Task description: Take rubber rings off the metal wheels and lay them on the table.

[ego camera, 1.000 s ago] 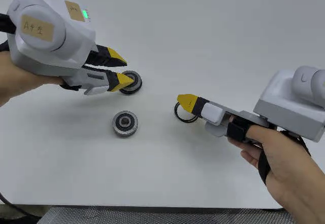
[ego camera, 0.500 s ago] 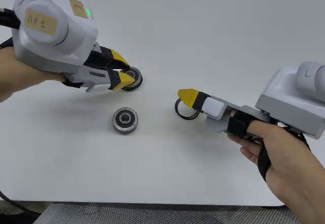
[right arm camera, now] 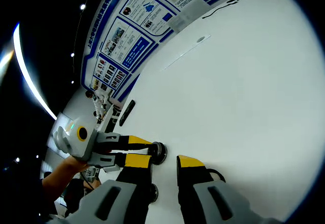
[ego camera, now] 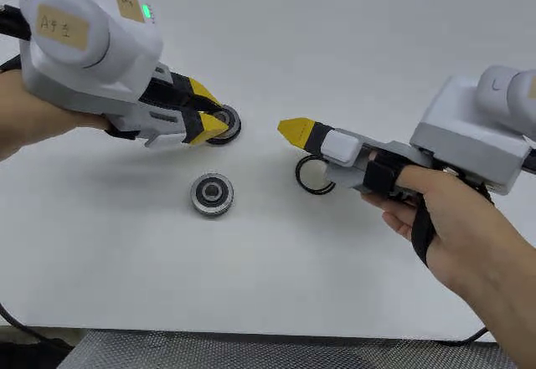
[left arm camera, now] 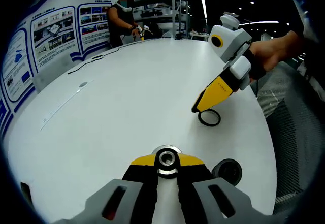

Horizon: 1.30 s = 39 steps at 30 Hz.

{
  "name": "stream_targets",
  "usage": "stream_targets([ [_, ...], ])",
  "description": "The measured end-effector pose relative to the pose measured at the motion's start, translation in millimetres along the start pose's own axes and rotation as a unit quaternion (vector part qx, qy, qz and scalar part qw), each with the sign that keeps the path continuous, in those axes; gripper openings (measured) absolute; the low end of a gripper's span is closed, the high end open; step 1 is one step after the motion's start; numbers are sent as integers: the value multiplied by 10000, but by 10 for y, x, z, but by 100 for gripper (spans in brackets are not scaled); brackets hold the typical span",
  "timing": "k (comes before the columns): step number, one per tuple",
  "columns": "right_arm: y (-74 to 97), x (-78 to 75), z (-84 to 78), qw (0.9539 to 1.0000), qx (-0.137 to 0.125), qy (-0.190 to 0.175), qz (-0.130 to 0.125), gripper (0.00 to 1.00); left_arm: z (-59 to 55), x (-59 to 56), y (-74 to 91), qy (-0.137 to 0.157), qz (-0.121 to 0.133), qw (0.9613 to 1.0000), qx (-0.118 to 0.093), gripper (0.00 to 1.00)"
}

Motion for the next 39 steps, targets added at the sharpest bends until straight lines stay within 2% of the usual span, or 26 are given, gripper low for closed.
stream_targets([
  [2,-53,6,3,10000,57,20,72,22,-2,1,-8,-137,53,9999,-18,13],
  [6,-140,24,15,9997,137,45,204,23,5,-8,5,-53,29,10000,17,13],
  [12,-282,30,16,9986,280,24,456,27,8,-17,11,-121,-98,9999,58,13],
  [18,-421,26,-25,9960,461,-135,760,32,24,-40,25,-198,-218,9996,53,12],
  [20,-450,29,-43,9945,493,-340,855,34,28,-42,29,-245,-246,9994,49,12],
  [23,-482,2,-46,9941,534,-393,860,35,35,-52,34,-272,-291,9992,27,12],
  [26,-511,-13,-30,9926,447,-750,843,35,43,-59,37,-310,-333,9990,-6,12],
  [30,-560,-30,-10,9931,524,-638,838,34,55,-71,41,-319,-355,9989,-16,12],
  [34,-579,-30,-56,9919,703,-598,874,34,52,-60,39,-317,-389,9987,-33,12],
  [39,-595,-22,-84,9910,778,-586,919,32,64,-69,41,-323,-404,9987,-43,12],
])
Point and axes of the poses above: the centre of the closed fingertips' face, and the gripper's own axes: y roughly backward along the fingers, x roughly to its left, z roughly out of its top, the point moved 2 cm from there along y, roughly backward along the fingers, and after that the axes turned 15 degrees about z, right-handed, at the moved point
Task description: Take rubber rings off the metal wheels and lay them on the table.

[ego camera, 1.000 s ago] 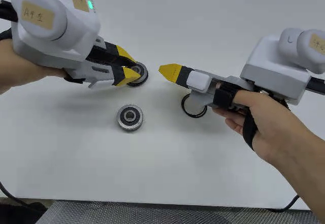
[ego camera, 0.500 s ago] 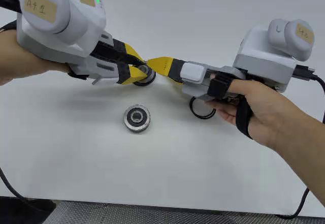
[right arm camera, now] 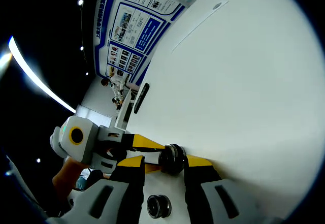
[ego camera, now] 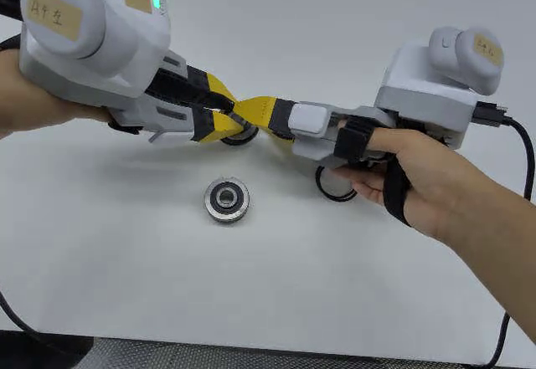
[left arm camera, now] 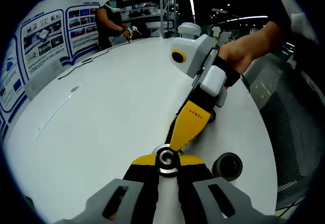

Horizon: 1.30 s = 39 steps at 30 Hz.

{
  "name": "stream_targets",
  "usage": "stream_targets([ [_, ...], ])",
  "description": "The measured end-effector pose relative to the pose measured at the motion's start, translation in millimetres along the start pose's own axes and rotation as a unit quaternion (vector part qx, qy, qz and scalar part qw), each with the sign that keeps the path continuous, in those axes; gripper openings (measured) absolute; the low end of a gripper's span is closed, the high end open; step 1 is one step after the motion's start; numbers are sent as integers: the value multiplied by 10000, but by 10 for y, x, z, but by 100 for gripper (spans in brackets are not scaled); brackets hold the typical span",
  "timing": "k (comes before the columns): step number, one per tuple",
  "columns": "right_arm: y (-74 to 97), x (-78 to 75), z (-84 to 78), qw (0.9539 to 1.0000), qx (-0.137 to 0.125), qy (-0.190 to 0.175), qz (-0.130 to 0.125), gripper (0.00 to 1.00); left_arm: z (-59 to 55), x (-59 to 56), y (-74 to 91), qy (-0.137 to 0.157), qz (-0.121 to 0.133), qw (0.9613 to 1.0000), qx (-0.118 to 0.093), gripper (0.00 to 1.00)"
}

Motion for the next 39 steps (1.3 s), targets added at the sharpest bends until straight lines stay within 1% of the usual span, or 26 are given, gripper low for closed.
stream_targets([
  [10,23,33,16,9999,-11,78,62,30,6,-2,-4,-33,-44,10000,0,12],
  [17,39,18,-4,9999,53,134,31,28,-6,12,-5,-34,-43,10000,-5,12],
  [21,62,-24,-13,9996,93,258,-61,20,-37,38,-10,-34,-50,10000,-9,12],
  [22,63,-52,-13,9997,97,221,-65,17,-42,40,-9,-33,-57,10000,-11,12],
  [23,51,-58,-41,9999,124,20,-19,15,-45,44,-9,-31,-61,10000,-13,12],
  [26,60,-101,-32,9997,157,146,-107,10,-53,49,-6,-29,-58,10000,-10,12],
  [27,65,-104,-29,9998,141,126,-108,8,-58,53,-7,-27,-58,10000,-11,12],
  [29,68,-105,-30,9998,134,98,-113,7,-64,60,-10,-23,-62,10000,-14,12],
  [30,77,-123,-29,9996,150,153,-175,6,-66,60,-10,-23,-64,10000,-15,12],
  [34,75,-112,-27,9997,137,154,-134,5,-78,66,-15,-24,-63,10000,-13,12],
  [35,85,-97,-8,9997,90,178,-108,3,-79,68,-15,-21,-62,10000,-13,12],
  [36,97,-89,4,9998,64,164,-121,2,-80,69,-16,-20,-63,10000,-14,12],
  [37,90,-86,-6,9997,101,197,-134,2,-80,71,-20,-17,-66,10000,-18,12],
  [39,88,-89,-6,9996,94,208,-148,2,-84,81,-24,-32,-69,10000,-13,12],
])
Point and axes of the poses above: the centre of the closed fingertips' face, and the gripper's own axes: y roughly backward along the fingers, x roughly to its left, z roughly out of its top, the point moved 2 cm from there along y, roughly backward along the fingers, and after that the axes turned 15 degrees about z, right-handed, at the moved point
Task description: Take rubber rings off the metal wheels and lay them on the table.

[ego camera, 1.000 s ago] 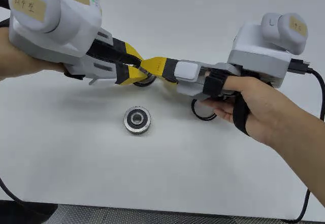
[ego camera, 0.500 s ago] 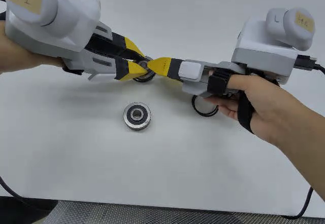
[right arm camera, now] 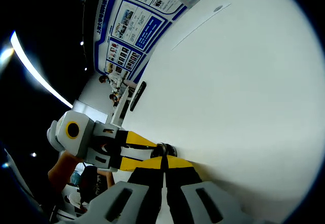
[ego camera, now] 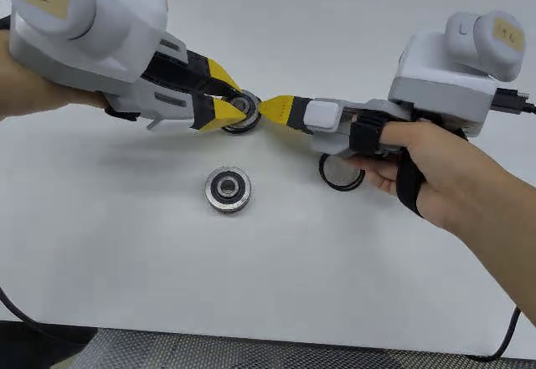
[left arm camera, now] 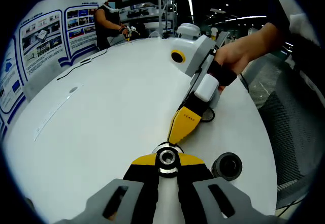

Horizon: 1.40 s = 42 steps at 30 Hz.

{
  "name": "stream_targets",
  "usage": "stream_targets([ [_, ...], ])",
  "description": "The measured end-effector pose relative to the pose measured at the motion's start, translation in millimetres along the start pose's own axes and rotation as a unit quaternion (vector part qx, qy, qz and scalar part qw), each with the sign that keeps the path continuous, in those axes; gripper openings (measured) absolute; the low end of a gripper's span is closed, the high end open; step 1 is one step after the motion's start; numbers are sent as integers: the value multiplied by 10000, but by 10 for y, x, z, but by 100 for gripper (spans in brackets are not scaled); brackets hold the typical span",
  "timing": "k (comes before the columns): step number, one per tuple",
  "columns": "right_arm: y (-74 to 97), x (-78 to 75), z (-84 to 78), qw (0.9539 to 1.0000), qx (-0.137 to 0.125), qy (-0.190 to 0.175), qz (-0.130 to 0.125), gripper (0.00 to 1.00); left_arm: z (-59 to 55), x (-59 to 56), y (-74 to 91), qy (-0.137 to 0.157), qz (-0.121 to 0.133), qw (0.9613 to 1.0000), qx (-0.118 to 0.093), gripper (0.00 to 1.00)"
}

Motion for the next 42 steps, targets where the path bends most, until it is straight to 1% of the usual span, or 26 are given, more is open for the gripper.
stream_targets([
  [3,7,17,0,10000,-48,-46,-64,2,-14,-3,-4,6,4,10000,-2,12],
  [6,7,50,7,9999,-50,74,-132,1,-7,-11,-2,14,5,10000,9,12],
  [10,-9,74,13,9998,-45,105,-166,1,6,-23,-2,1,-1,10000,9,12],
  [13,-27,96,12,9994,20,262,-216,1,7,-27,-5,6,2,10000,4,12],
  [16,-56,117,1,9991,77,368,-212,1,14,-30,-5,8,5,10000,0,12],
  [23,-64,148,-17,9979,171,544,-293,1,50,-61,1,-11,15,10000,5,12],
  [27,-82,166,-27,9974,179,611,-344,1,78,-86,5,17,31,10000,6,12],
  [29,-103,169,-30,9973,185,619,-349,1,85,-90,4,-25,43,10000,28,12],
  [30,-117,191,-27,9977,163,592,-287,1,85,-88,4,-25,43,10000,36,12],
  [31,-134,208,-24,9976,164,604,-305,1,83,-88,9,-32,47,10000,45,12],
  [32,-121,174,-29,9963,236,692,-455,1,84,-89,9,-36,52,10000,45,12],
  [33,-131,187,-18,9956,261,810,-396,1,86,-91,11,-32,57,10000,39,12],
  [34,-122,188,-31,9966,248,671,-404,1,86,-90,11,-29,59,10000,34,12],
  [35,-117,190,-30,9970,231,636,-385,1,82,-85,10,-35,58,10000,32,12],
  [37,-90,179,-29,9968,245,627,-436,1,80,-81,10,-68,54,10000,41,12],
  [42,-60,204,-1,9975,177,544,-412,1,79,-81,14,-45,57,10000,33,13],
])
Point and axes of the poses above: the centre of the closed fingertips' face, and the gripper's own axes: y roughly backward along the fingers, x roughly to its left, z roughly out of its top, the point moved 2 cm from there along y, roughly backward along the fingers, and after that the axes turned 15 degrees about z, right-handed, at the moved point
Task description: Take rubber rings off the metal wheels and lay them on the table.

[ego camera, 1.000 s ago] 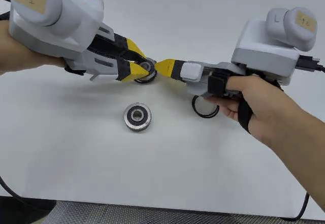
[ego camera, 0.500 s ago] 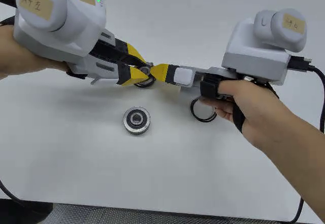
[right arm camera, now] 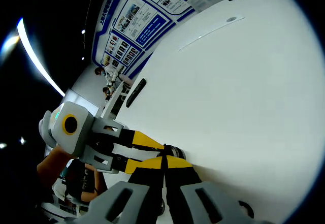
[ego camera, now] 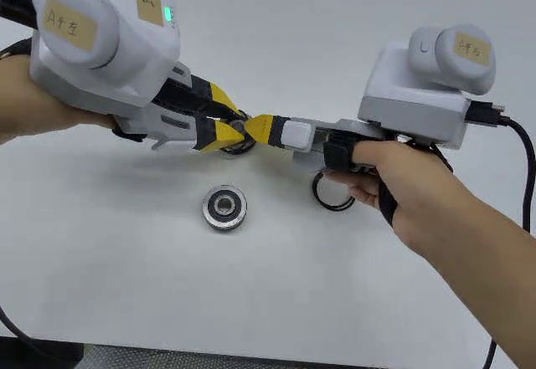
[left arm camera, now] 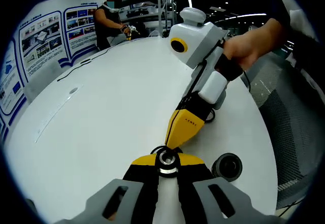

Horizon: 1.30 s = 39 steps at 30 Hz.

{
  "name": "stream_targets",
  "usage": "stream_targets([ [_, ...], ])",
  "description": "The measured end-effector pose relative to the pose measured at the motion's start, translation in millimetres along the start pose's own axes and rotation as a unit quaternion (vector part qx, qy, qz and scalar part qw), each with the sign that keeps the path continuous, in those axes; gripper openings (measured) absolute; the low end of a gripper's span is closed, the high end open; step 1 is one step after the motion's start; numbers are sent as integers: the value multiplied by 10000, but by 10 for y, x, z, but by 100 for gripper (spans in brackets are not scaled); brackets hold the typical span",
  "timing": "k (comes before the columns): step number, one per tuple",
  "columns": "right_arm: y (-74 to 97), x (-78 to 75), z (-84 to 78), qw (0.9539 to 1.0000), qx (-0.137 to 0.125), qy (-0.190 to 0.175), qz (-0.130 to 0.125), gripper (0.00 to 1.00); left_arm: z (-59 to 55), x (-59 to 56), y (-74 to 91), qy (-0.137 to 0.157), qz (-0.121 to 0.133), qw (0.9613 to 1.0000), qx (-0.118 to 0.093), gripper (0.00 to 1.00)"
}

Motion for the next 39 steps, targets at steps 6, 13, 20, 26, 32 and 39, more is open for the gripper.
stream_targets([
  [6,-1,26,-10,9999,-13,-146,55,2,-18,8,12,4,-4,10000,-14,13],
  [13,-7,29,-3,9997,-20,-222,73,2,-24,4,77,-38,61,10000,20,15],
  [20,33,83,50,9990,-126,-388,207,2,0,-53,211,-302,-97,9995,-64,25],
  [26,175,117,110,9983,-301,-455,221,2,47,47,273,-146,74,9997,-163,25],
  [32,475,46,84,9975,-460,-543,44,2,86,113,315,1,243,9994,-241,25],
  [39,934,-132,-183,9927,-647,-934,-397,2,96,133,341,101,314,9991,-254,25],
])
Point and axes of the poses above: the centre of the closed fingertips' face, and the gripper's own axes: y roughly backward along the fingers, x roughly to its left, z roughly out of its top, the point moved 2 cm from there along y, roughly backward along the fingers, and after that the axes turned 15 degrees about z, right-handed, at the moved point
